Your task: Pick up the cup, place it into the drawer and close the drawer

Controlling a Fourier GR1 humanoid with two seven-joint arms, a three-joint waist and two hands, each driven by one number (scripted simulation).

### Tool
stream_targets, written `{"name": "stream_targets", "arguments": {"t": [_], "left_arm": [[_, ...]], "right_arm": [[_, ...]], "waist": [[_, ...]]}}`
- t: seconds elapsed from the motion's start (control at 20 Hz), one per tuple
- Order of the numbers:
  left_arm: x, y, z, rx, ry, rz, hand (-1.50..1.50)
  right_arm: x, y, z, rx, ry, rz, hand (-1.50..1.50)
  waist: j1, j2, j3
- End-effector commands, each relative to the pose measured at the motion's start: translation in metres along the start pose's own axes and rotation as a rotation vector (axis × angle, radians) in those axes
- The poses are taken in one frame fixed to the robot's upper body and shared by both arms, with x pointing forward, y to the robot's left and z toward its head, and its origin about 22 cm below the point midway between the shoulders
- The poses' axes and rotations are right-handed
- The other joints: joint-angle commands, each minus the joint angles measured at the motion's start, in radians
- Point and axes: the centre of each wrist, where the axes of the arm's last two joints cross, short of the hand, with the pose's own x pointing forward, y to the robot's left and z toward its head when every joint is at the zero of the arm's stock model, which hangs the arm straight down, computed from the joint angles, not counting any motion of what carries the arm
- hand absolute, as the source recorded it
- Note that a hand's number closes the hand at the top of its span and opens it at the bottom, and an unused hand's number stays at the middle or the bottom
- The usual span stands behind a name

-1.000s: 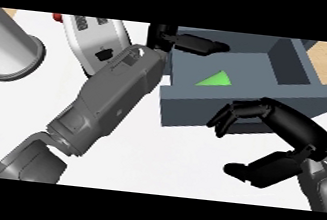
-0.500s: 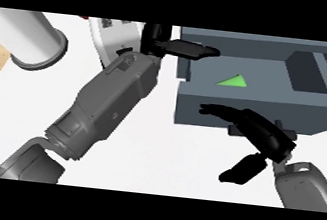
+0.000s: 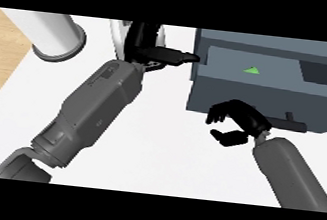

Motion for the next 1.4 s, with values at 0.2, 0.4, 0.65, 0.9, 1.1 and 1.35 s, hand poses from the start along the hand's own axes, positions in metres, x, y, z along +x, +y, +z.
{"name": "stream_targets", "arguments": {"t": [0.2, 0.4, 0.65, 0.9, 1.1, 1.35], "left_arm": [[0.004, 0.035, 0.011, -0.016, -0.012, 0.022, -1.5], [0.003, 0.048, 0.019, -0.035, 0.009, 0.034, -1.5], [-0.003, 0.059, 0.031, -0.048, 0.024, 0.021, -1.5], [0.006, 0.073, 0.029, -0.063, 0.025, 0.034, -1.5], [0.006, 0.075, 0.031, -0.082, 0.028, 0.031, -1.5], [0.005, 0.076, 0.034, -0.098, 0.019, 0.064, -1.5]], "right_arm": [[-0.03, -0.067, -0.015, -0.167, -0.016, -0.043, 1.5], [-0.036, -0.095, -0.011, -0.308, -0.025, -0.084, 1.5], [-0.031, -0.138, -0.002, -0.405, 0.011, -0.09, 1.5], [-0.028, -0.158, 0.008, -0.451, 0.003, -0.133, 1.5], [-0.025, -0.173, 0.017, -0.454, -0.026, -0.149, 1.5], [-0.025, -0.179, 0.025, -0.447, -0.049, -0.187, 1.5]], "waist": [[0.051, 0.019, 0.006], [0.079, 0.024, 0.007], [0.113, 0.031, 0.007], [0.128, 0.036, 0.006], [0.131, 0.039, 0.006], [0.151, 0.043, 0.005]]}}
